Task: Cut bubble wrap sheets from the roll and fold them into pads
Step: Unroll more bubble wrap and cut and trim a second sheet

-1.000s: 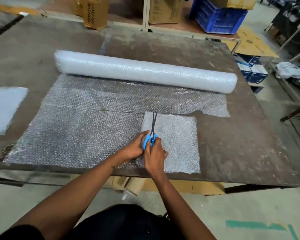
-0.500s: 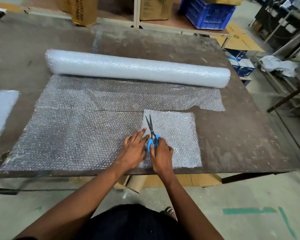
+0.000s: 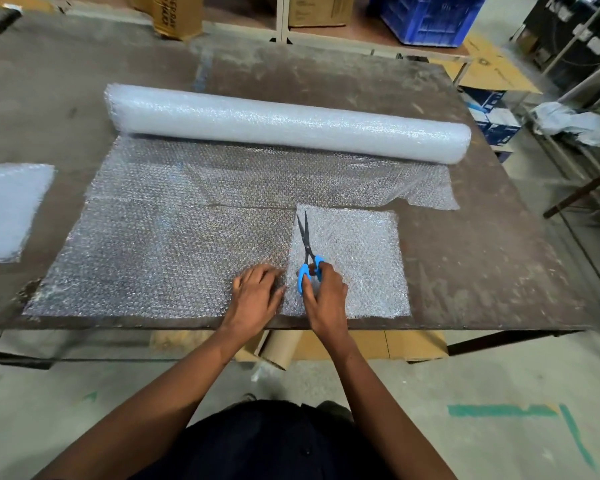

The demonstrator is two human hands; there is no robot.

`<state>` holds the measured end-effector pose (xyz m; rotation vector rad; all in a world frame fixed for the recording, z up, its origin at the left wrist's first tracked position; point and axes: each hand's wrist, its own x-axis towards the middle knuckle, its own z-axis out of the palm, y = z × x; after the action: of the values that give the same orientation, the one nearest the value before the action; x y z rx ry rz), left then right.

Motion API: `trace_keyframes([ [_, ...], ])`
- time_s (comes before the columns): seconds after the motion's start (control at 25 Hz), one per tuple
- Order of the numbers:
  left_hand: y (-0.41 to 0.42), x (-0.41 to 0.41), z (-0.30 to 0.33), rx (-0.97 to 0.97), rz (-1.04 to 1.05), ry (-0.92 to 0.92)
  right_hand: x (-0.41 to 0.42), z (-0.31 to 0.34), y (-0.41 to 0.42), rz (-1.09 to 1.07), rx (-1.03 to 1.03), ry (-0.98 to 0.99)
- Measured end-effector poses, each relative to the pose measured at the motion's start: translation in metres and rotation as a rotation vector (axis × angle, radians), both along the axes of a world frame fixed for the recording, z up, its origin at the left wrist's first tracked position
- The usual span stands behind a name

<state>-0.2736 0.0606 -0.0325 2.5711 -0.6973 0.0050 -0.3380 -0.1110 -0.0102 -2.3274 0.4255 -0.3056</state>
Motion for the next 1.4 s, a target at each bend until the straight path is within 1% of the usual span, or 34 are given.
trace_keyframes([
  [0.08, 0.005, -0.007, 0.0, -0.096, -0.01, 0.011, -0.002, -0.001, 0.005, 0.012, 0.094, 0.007],
  [0.12, 0.008, -0.011, 0.001, -0.152, -0.026, 0.047, -0.004, 0.001, 0.006, 0.027, 0.158, 0.017],
  [0.2, 0.012, -0.02, 0.002, -0.203, -0.047, 0.101, -0.009, 0.0, 0.008, 0.043, 0.276, 0.083],
  [0.28, 0.016, -0.029, -0.001, -0.186, -0.045, 0.08, -0.015, 0.0, 0.012, 0.028, 0.405, 0.196],
  [0.44, 0.018, -0.037, -0.007, -0.101, -0.073, 0.049, -0.033, 0.009, 0.026, 0.054, 0.756, 0.352],
  [0.52, 0.019, -0.031, -0.006, -0.087, -0.105, 0.06, -0.047, 0.018, 0.031, 0.079, 0.828, 0.446],
  [0.64, 0.019, -0.024, -0.004, -0.101, -0.105, 0.086, -0.075, 0.01, 0.038, 0.112, 0.81, 0.466],
  [0.8, 0.02, -0.02, 0.0, -0.204, -0.082, 0.144, -0.108, -0.002, 0.053, 0.028, 0.799, 0.46],
  [0.92, 0.026, -0.018, -0.002, -0.219, -0.082, 0.206, -0.123, 0.0, 0.062, -0.023, 0.795, 0.468],
  [1.0, 0.029, -0.018, -0.004, -0.212, -0.093, 0.189, -0.127, 0.0, 0.068, -0.014, 0.75, 0.466],
  [1.16, 0.033, -0.02, -0.012, -0.19, -0.105, 0.094, -0.131, -0.001, 0.075, -0.026, 0.706, 0.434],
  [1.4, 0.03, -0.022, -0.013, -0.214, -0.118, 0.105, -0.131, -0.002, 0.086, -0.095, 0.764, 0.425],
])
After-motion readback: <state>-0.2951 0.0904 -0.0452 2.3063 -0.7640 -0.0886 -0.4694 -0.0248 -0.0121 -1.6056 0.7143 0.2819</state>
